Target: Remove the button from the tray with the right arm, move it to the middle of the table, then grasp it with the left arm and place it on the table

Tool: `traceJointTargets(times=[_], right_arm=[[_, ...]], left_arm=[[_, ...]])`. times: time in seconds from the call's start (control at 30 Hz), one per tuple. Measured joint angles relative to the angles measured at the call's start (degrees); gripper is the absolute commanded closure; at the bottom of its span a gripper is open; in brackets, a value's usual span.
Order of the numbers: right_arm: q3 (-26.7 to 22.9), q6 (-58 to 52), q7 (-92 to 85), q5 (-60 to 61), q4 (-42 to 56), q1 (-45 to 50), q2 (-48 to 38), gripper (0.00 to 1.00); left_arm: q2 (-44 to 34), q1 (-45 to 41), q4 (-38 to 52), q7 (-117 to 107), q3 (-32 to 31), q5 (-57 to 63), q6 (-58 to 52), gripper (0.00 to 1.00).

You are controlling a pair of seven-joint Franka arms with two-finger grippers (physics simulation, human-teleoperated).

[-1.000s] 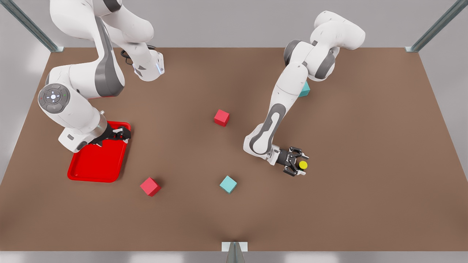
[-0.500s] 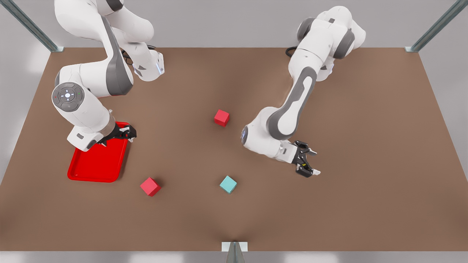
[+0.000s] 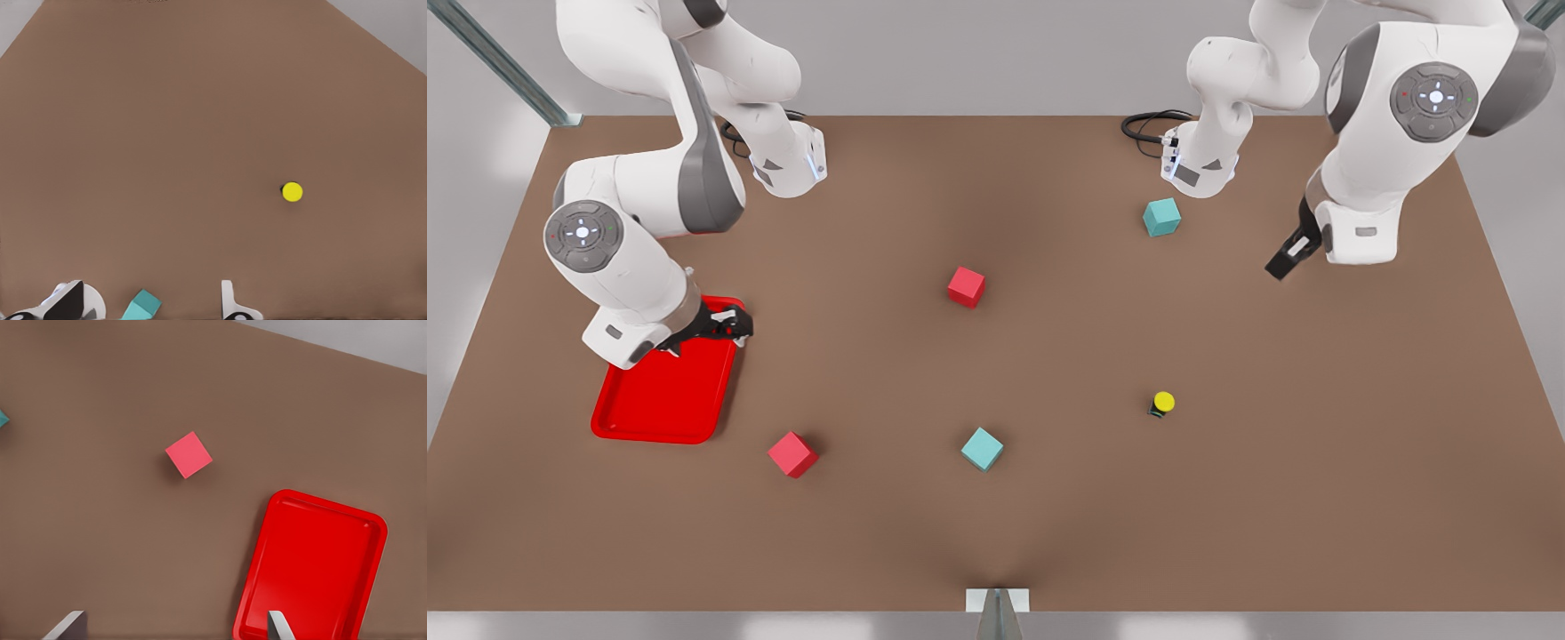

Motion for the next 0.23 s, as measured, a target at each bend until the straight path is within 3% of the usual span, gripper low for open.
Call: traceJointTargets(times=[0.23], right_arm=[[-0.22,-0.02,-0.03,0.04,0.10,-1.30,0.00,0.00]], left_arm=[[-0.16,0.94,-0.08,22.44,0.24,-0.64,0.58,0.00]])
